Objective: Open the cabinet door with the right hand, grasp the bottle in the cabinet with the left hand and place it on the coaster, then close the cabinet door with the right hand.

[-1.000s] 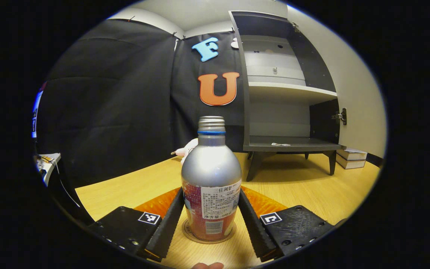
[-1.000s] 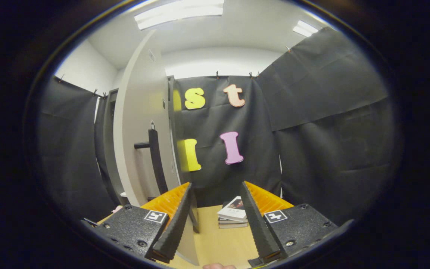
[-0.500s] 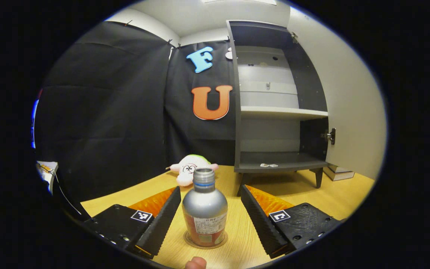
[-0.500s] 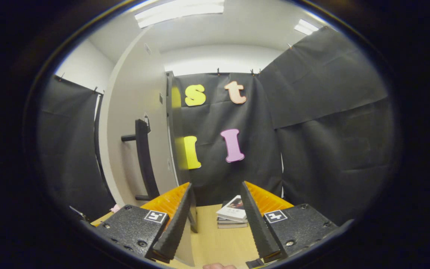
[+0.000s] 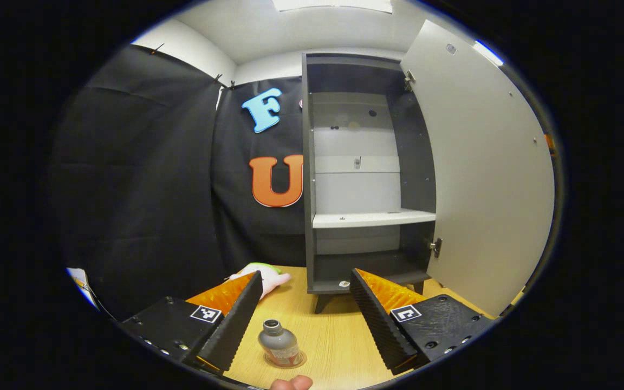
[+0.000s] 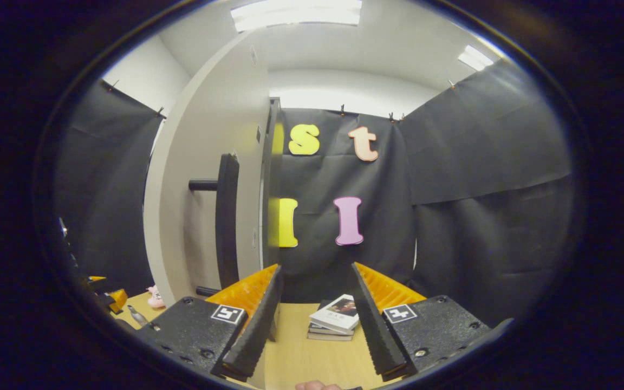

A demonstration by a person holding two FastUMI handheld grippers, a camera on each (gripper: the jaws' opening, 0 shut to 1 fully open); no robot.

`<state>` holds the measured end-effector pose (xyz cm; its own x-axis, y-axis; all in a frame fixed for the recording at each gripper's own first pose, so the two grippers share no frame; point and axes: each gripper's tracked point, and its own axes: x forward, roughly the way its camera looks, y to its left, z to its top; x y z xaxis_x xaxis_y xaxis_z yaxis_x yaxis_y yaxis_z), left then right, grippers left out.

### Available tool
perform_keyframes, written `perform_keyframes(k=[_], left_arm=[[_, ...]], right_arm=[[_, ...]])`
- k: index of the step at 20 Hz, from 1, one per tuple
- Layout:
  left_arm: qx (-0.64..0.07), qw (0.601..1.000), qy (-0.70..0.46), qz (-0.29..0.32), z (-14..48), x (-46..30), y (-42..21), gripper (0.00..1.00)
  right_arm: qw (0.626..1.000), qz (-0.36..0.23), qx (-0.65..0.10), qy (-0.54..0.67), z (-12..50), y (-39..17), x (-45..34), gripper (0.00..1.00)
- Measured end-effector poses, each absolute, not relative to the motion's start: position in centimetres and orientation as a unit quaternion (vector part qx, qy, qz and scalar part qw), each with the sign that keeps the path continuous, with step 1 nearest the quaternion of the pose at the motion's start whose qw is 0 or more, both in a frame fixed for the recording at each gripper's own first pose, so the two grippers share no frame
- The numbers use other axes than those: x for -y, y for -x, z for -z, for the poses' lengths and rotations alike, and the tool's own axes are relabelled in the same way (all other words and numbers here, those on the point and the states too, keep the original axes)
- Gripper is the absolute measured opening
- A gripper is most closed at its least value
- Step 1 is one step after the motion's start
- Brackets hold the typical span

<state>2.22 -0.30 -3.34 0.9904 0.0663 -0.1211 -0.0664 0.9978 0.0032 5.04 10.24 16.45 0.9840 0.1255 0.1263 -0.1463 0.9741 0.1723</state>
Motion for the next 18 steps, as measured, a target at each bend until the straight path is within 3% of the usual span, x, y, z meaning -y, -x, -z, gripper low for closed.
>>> perform_keyframes(k=[6,9,18], left_arm=[[-0.045,0.999,0.014,-0.021,-1.4,0.6,-2.1,0.98],[-0.009,1.0,0.011,-0.019,-2.7,0.3,-1.8,0.97],[-0.026,0.999,0.019,-0.002,-1.3,-0.6,-0.4,0.98]], right_arm=[[0.988,-0.102,0.045,-0.105,-16.7,-4.8,-12.4,0.77],[0.979,-0.158,0.049,-0.12,-17.0,-4.2,-16.2,0.77],[0.952,-0.283,0.047,-0.102,-19.5,-3.4,-29.1,0.77]])
